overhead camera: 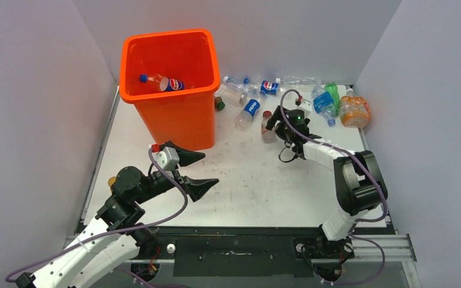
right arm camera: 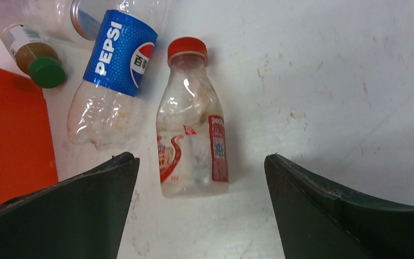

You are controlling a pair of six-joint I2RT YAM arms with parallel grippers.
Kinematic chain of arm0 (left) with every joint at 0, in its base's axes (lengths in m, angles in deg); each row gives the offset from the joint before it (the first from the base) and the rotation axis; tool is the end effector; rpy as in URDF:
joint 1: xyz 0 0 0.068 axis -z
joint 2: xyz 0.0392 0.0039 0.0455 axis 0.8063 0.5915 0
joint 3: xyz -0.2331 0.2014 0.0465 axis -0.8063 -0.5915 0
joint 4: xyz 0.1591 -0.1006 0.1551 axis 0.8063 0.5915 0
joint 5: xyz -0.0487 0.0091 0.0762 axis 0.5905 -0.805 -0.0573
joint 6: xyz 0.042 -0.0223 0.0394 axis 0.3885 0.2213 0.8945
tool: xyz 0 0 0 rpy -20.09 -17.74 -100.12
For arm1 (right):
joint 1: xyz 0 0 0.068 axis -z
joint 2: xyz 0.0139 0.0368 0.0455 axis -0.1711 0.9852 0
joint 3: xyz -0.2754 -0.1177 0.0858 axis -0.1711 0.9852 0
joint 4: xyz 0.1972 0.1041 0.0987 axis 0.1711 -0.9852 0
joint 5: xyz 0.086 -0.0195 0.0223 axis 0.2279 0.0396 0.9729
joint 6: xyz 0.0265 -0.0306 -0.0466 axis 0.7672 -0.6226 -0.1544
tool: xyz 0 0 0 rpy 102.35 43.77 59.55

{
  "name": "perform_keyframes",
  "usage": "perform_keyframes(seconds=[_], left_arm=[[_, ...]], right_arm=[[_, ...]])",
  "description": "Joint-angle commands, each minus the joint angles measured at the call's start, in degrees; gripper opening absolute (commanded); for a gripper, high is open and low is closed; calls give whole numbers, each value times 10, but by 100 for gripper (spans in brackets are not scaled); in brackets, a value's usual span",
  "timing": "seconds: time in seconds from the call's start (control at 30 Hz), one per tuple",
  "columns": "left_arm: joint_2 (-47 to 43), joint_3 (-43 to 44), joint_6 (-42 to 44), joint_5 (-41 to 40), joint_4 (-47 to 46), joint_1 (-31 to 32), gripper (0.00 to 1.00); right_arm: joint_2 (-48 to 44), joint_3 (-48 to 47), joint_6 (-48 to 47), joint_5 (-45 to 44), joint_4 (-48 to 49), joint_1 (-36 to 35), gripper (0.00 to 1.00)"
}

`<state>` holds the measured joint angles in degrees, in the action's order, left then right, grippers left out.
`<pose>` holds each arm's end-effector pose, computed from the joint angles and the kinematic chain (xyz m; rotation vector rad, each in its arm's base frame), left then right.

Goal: Put the plastic bottles in the bin
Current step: Place the plastic bottle in the trash bin, then pick up the plastic bottle at the center of the board.

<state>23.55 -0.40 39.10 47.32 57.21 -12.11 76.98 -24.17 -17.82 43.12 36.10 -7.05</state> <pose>0.0662 -0.0812 0.3580 0.7036 1.3977 -1.0059 0.3351 0.0975 0.2472 0.4388 2.0851 0.4810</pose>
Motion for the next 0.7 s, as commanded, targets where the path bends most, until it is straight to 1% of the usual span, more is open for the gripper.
perform_keyframes(seconds=[0.0, 0.1, 0.2, 0.67], left_arm=[[-9, 3, -13, 9, -30, 7, 96], [-8, 2, -19, 4, -34, 7, 96], [2, 5, -23, 7, -29, 8, 96], [7, 4, -32, 10, -32, 10, 96]], right_arm=[[52, -78, -57, 3, -27, 0, 90], [95, -124, -84, 11, -66, -3, 90], [124, -151, -100, 18, -84, -8, 90], [204, -207, -122, 32, -109, -35, 90]])
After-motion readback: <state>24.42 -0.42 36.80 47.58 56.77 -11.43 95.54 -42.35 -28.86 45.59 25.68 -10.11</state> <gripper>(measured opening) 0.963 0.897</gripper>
